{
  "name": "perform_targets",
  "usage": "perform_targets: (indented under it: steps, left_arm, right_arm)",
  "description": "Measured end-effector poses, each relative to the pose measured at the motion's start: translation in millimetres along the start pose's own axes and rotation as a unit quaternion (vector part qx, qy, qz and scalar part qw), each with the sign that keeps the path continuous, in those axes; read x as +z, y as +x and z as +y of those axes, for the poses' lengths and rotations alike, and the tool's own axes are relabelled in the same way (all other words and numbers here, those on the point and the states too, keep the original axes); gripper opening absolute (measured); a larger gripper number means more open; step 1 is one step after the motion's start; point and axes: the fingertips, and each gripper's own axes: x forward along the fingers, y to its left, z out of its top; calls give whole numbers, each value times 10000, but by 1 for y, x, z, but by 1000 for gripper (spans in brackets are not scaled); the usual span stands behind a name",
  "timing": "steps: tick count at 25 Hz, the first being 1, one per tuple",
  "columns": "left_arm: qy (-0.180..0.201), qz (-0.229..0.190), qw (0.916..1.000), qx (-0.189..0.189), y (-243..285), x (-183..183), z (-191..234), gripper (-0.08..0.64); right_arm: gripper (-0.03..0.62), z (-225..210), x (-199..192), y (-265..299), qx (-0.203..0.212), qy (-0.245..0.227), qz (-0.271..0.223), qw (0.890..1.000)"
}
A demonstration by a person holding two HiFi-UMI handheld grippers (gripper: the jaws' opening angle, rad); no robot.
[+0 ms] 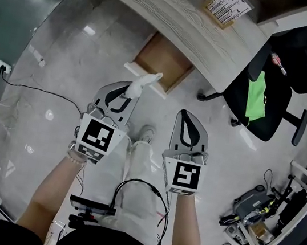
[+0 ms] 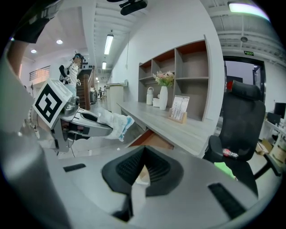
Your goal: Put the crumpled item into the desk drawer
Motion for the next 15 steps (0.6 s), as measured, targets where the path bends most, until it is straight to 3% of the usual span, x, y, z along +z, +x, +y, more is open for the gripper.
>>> perform_targets:
  steps: [15]
  left_arm:
    - [-143,677,9967,-430,106,-61,-1,61]
  right_arm:
    - [3,-7,-44,16,-51,119,197,9997]
